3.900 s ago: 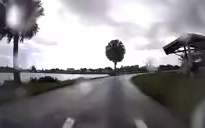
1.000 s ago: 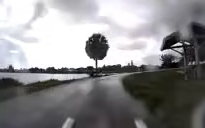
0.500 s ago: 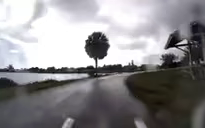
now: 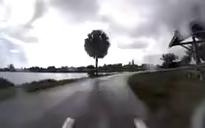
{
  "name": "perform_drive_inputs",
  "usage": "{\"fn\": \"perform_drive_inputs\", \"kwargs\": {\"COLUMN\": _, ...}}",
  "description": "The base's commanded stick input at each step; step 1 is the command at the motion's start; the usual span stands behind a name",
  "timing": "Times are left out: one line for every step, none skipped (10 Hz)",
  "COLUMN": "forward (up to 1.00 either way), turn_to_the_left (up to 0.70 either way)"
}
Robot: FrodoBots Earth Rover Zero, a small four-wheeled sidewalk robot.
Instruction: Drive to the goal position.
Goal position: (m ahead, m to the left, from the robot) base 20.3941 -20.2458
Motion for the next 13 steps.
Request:
{"fn": "perform_drive_inputs", "kwargs": {"forward": 1.0, "turn_to_the_left": 0.0}}
{"fn": "perform_drive_inputs", "kwargs": {"forward": 1.0, "turn_to_the_left": 0.0}}
{"fn": "perform_drive_inputs", "kwargs": {"forward": 1.0, "turn_to_the_left": 0.0}}
{"fn": "perform_drive_inputs", "kwargs": {"forward": 1.0, "turn_to_the_left": 0.0}}
{"fn": "perform_drive_inputs", "kwargs": {"forward": 1.0, "turn_to_the_left": 0.0}}
{"fn": "perform_drive_inputs", "kwargs": {"forward": 1.0, "turn_to_the_left": 0.0}}
{"fn": "perform_drive_inputs", "kwargs": {"forward": 1.0, "turn_to_the_left": 0.0}}
{"fn": "perform_drive_inputs", "kwargs": {"forward": 1.0, "turn_to_the_left": 0.0}}
{"fn": "perform_drive_inputs", "kwargs": {"forward": 1.0, "turn_to_the_left": 0.0}}
{"fn": "perform_drive_inputs", "kwargs": {"forward": 1.0, "turn_to_the_left": 0.0}}
{"fn": "perform_drive_inputs", "kwargs": {"forward": 1.0, "turn_to_the_left": 0.0}}
{"fn": "perform_drive_inputs", "kwargs": {"forward": 1.0, "turn_to_the_left": 0.0}}
{"fn": "perform_drive_inputs", "kwargs": {"forward": 1.0, "turn_to_the_left": 0.0}}
